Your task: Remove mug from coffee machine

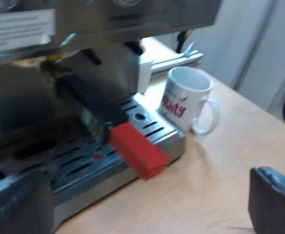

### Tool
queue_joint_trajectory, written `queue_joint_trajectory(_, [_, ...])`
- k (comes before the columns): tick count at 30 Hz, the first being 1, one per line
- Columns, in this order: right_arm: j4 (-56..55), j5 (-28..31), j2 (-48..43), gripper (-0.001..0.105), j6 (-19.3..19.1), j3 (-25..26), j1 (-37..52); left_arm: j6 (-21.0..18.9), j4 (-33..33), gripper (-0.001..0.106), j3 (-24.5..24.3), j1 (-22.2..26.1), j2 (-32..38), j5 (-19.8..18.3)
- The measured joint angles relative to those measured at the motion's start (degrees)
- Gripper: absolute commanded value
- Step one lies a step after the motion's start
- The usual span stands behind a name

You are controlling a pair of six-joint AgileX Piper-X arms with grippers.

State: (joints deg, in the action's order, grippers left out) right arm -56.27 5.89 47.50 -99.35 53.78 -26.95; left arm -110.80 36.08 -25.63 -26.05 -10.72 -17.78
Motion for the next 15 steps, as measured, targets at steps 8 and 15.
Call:
queue_joint_trajectory(8, [0.9,-0.5,3.5,0.050,1.7,0.2,11.0,-0.2,1.2,0.082,-6.0,8.4,-6.6,0.7])
queue_joint_trajectory(15, [0.7,-2.4,3.5,0.050,-0.5,0.2,21.7,1.0,1.3,0.082,-9.6,19.0,-11.4,0.6])
